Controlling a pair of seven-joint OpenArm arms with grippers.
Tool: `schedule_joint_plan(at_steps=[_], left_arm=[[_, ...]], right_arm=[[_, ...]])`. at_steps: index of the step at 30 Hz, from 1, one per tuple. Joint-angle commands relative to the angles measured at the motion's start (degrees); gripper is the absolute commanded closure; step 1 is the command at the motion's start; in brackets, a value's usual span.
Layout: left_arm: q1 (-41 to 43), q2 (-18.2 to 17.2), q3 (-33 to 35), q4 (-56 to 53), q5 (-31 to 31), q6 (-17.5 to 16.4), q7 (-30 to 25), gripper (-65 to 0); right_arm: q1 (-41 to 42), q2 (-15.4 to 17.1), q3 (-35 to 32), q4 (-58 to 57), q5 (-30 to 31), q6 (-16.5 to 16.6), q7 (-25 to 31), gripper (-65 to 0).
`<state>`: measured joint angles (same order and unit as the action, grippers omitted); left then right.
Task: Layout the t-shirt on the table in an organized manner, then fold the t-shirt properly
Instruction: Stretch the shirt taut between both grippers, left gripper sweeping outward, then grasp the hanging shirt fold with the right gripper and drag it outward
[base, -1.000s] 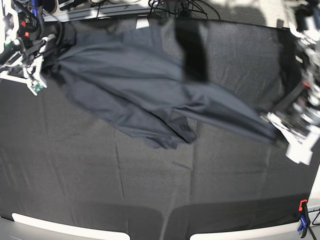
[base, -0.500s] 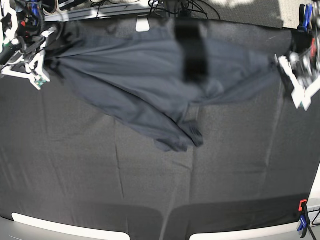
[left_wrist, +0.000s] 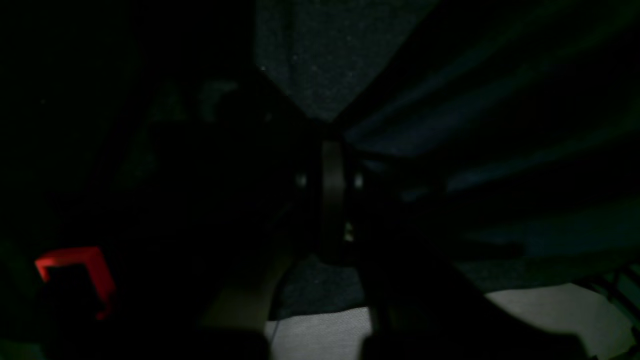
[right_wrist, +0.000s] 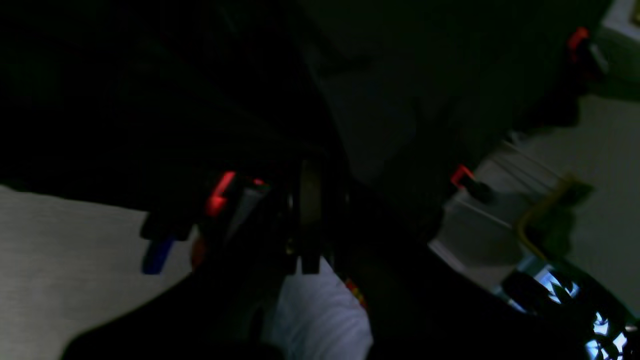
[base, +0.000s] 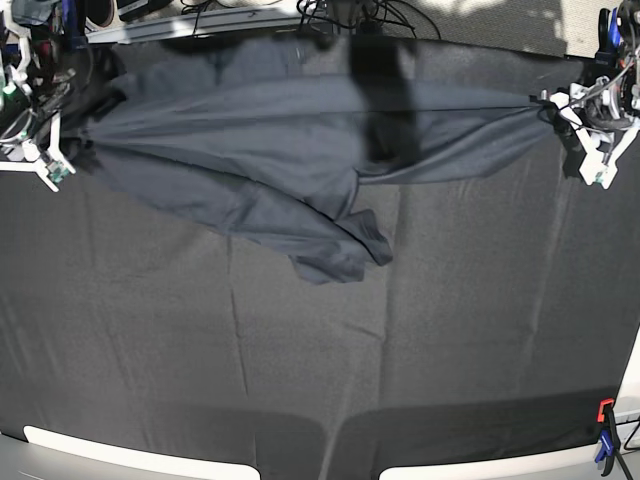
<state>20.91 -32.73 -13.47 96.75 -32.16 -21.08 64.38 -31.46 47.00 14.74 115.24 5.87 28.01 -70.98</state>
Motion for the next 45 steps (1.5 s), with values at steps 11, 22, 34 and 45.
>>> schedule_joint_plan(at_steps=[11,22,34,45], left_arm=[[0.1,-0.9,-0.3,0.5,-3.0,-0.1,-0.1,-28.4],[-0.3,-0.9,-0.3,0.5,-3.0,0.2,-3.6,-28.4],[-0.2,-0.9,-0.3,0.5,-5.9,0.1,-4.4,-28.4],[-0.2,-0.9,-0.3,0.5,-5.9,0.1,-4.4,-28.4]], right_arm=[[0.2,1.4,0.7,0.7,3.5,-3.3,1.6,-36.7],[0.9,1.1,0.4,7.8,11.0,-3.8,31.1,-36.6],[20.3,-13.7,-23.4,1.8,6.9,0.7,31.3,-36.4],[40.5,-28.5,-41.9,-12.5,-1.0,-1.9,31.5,-36.4]])
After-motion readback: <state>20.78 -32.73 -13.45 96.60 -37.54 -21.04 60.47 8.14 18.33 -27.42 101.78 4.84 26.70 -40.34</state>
